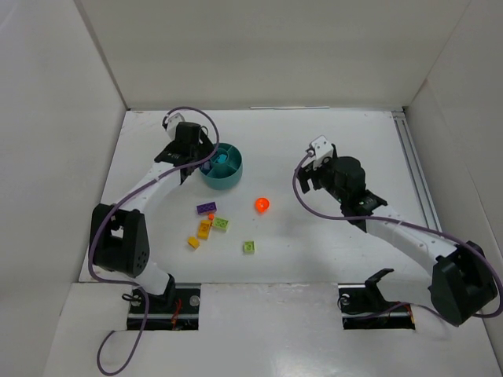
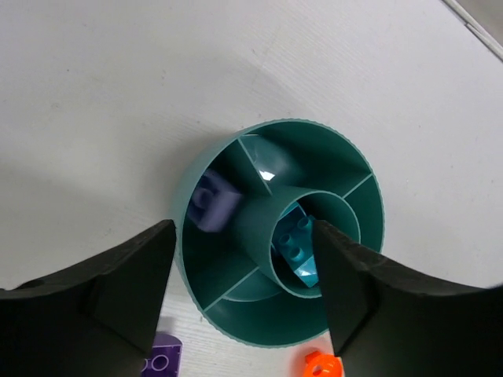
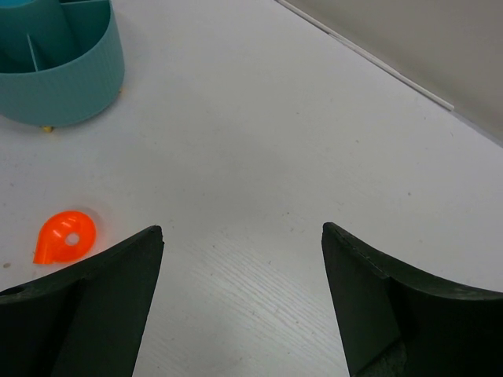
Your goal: Sort the legos into containers by color
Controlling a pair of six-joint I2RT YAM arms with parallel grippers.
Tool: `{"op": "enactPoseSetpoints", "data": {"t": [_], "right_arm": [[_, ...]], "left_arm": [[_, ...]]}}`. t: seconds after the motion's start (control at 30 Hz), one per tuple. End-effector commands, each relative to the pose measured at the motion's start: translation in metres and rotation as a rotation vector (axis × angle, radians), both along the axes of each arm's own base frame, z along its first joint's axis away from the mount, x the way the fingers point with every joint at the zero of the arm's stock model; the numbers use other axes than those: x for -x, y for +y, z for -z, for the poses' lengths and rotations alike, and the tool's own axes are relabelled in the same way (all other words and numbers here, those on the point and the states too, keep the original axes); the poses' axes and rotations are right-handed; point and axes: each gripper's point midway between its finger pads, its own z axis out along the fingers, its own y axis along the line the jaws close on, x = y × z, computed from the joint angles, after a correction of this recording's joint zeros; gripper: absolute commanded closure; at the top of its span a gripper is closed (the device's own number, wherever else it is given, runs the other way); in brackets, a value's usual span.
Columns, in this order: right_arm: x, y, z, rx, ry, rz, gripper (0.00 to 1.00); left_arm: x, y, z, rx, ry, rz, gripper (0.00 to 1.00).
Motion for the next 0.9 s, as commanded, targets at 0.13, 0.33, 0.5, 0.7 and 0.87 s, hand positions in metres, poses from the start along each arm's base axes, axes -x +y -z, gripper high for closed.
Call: {"op": "enactPoseSetpoints", "data": {"t": [0.13, 0.33, 0.5, 0.7, 0.87], "right_arm": [[0.005, -0.005, -0.014, -0.035, -0.036, 0.010, 0.14], [0.011, -0.007, -0.009, -0.035, -0.031, 0.001, 0.14], [0.016, -0.005, -0.003, -0.035, -0.020, -0.021, 0.14], [0.017, -0.001, 0.003, -0.038, 0.003, -0.038, 0.14], [0.017, 0.001, 0.003, -0.039, 0.004, -0.047, 0.14]], "left_arm": [[-0.001, -0.007, -0.029, -0.007, -0.060, 0.025, 0.27], [0.044, 0.005, -0.005, -0.003, -0.016, 0.022, 0.21], [0.085, 0.004, 0.038, 0.055, 0.016, 0.076, 0.20], [0.101, -0.020, 0.062, 0.163, -0.043, 0.221, 0.20], [0.100, -0.018, 0.078, 0.145, -0.041, 0.206, 0.20]]}}
